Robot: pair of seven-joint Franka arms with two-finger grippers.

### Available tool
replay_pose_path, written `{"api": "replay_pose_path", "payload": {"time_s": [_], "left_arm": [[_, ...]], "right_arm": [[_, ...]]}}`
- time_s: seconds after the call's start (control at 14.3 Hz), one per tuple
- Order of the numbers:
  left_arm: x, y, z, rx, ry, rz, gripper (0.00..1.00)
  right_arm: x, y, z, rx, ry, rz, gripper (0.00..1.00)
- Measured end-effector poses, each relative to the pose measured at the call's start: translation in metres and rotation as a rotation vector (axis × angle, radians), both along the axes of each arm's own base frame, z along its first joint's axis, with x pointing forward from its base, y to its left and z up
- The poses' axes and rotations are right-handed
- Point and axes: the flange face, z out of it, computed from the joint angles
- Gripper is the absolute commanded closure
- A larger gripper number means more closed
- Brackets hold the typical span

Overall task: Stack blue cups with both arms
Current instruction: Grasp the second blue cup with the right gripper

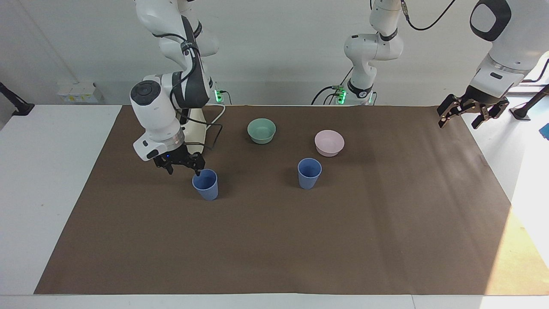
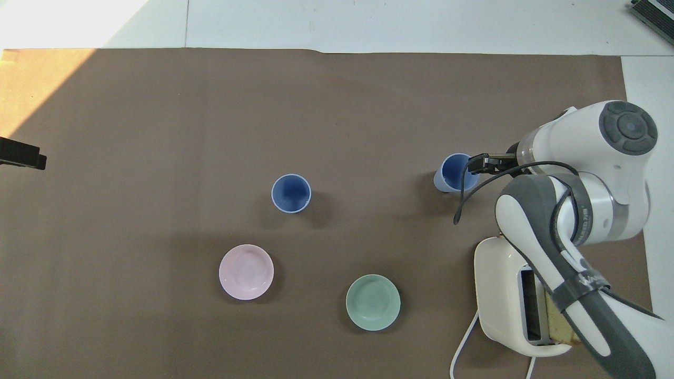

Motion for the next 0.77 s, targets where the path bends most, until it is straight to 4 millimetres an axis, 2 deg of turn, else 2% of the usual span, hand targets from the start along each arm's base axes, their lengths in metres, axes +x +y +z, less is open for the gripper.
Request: {"api": "replay_pose_path", "payload": {"time_s": [0.42,0.49,0.56,0.77], "left_arm": [[0.0,-0.008,0.003,0.0,-0.005,-0.016,0.0],[0.0,-0.009,0.004,0.0,-0.008,-0.016,0.0],[0.0,-0.009,0.005,0.0,-0.01,-0.017,0.0],[-0.001,-0.009,0.007,-0.001,-0.012,-0.018,0.0]], "right_arm": [[0.002,0.01,-0.017,-0.002,0.019,0.019,0.0],[0.002,0.01,-0.018,-0.002,0.019,0.023,0.05],[0.002,0.01,-0.018,-0.003,0.021,0.03,0.25],[0.003,0.01,-0.021,-0.004,0.017,0.04,0.56]]}}
